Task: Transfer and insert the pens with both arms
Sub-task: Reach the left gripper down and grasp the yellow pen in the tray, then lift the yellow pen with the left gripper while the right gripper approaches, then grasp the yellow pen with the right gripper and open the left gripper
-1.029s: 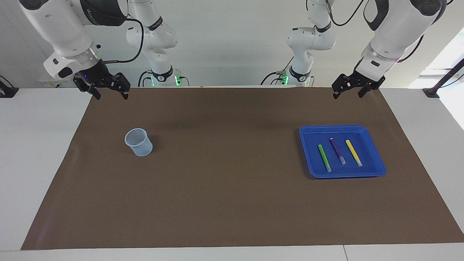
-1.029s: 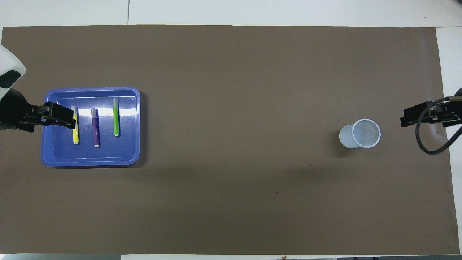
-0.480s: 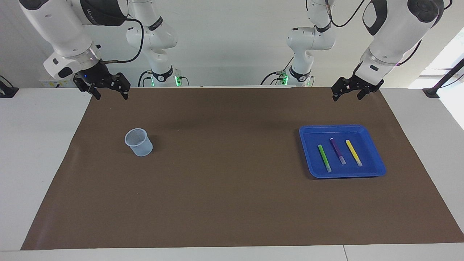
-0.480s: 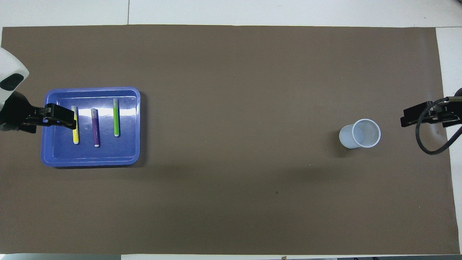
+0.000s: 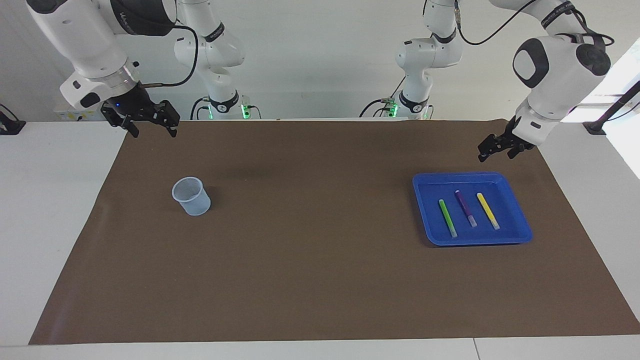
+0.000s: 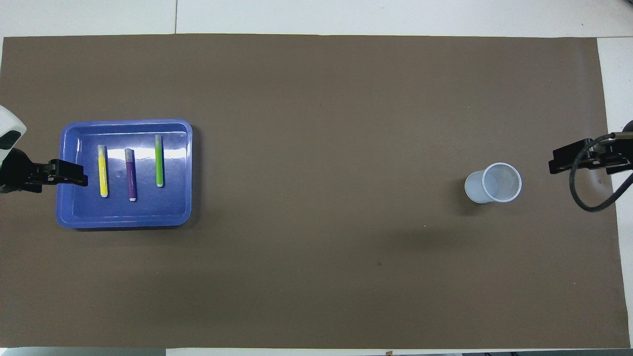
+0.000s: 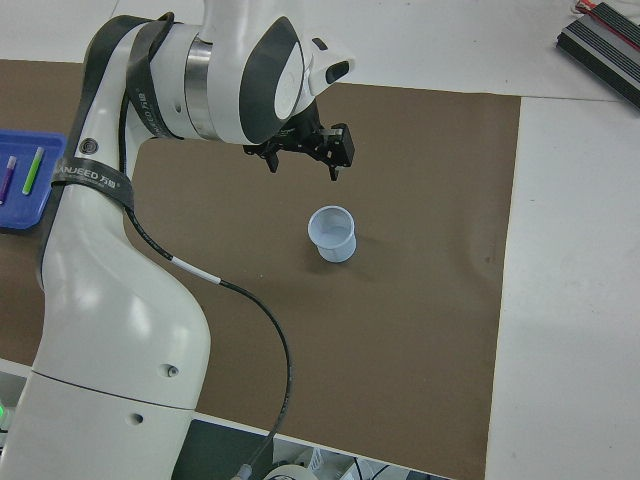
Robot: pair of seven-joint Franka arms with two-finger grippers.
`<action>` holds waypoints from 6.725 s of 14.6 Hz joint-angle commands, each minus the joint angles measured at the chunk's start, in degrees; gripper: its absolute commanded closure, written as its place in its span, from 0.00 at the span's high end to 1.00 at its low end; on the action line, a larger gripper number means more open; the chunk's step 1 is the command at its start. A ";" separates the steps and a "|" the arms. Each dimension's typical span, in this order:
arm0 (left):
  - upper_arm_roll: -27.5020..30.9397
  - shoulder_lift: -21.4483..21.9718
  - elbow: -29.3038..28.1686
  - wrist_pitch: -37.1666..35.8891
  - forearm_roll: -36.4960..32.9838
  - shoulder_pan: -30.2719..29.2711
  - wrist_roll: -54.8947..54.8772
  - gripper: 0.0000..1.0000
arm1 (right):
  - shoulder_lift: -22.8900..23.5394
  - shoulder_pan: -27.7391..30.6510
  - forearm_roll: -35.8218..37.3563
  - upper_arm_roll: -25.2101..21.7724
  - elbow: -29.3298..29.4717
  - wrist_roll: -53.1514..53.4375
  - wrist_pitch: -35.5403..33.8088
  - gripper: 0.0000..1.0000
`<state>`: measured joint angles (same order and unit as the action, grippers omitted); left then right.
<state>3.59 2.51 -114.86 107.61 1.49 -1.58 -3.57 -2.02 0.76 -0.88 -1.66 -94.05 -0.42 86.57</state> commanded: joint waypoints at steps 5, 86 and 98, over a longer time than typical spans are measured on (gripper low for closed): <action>-0.42 -11.99 -5.64 20.18 -0.44 -3.34 -3.55 1.00 | -0.36 0.65 -0.88 0.16 -0.25 -0.98 -0.70 1.00; -1.04 1.89 -8.98 25.46 73.74 37.44 98.41 0.00 | 0.17 -23.96 -40.52 1.22 -16.25 18.35 37.53 0.61; -1.04 2.15 -8.72 25.46 73.74 37.97 96.12 0.00 | 1.75 -24.67 -35.60 0.78 -10.46 19.85 26.92 0.61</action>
<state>1.90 3.07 -122.19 131.83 74.01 35.24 93.44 -0.15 -24.48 -38.15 -0.77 -106.10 19.24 116.40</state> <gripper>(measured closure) 0.828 0.392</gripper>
